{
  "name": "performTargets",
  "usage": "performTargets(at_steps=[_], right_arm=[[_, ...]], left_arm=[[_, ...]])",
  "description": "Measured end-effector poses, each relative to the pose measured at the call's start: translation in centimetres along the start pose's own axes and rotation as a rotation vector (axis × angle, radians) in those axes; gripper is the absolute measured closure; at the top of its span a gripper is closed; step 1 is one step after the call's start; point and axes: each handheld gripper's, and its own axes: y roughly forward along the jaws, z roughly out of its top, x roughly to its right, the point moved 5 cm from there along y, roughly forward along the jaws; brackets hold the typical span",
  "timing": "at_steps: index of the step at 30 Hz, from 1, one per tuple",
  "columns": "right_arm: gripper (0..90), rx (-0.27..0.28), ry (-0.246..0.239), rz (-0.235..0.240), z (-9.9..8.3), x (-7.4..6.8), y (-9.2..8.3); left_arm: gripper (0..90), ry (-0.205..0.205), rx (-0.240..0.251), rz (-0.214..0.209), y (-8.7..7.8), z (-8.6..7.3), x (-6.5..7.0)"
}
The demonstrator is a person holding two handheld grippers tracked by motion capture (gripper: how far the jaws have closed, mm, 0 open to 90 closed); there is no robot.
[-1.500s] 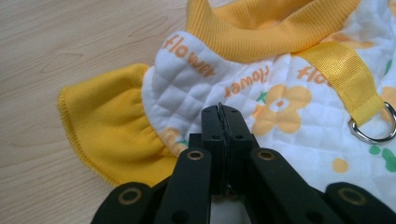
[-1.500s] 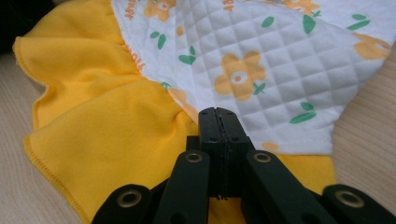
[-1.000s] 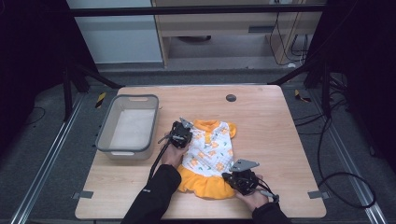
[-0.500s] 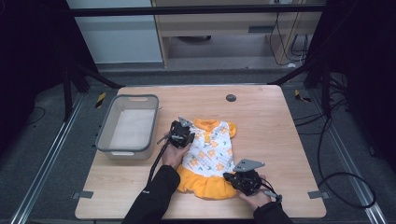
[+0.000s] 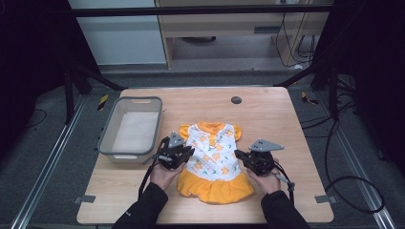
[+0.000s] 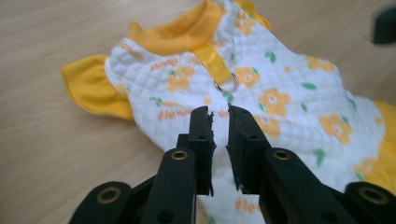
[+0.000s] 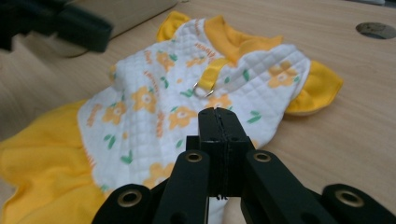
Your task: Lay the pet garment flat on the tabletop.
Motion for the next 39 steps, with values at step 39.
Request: performTargets(at_steps=[39], right_arm=[[90.0,-0.136,0.058,-0.154,-0.3,4.8,10.2]], left_arm=[[89.8,0.096,-0.191,-0.091,1.1,-5.8,5.2]])
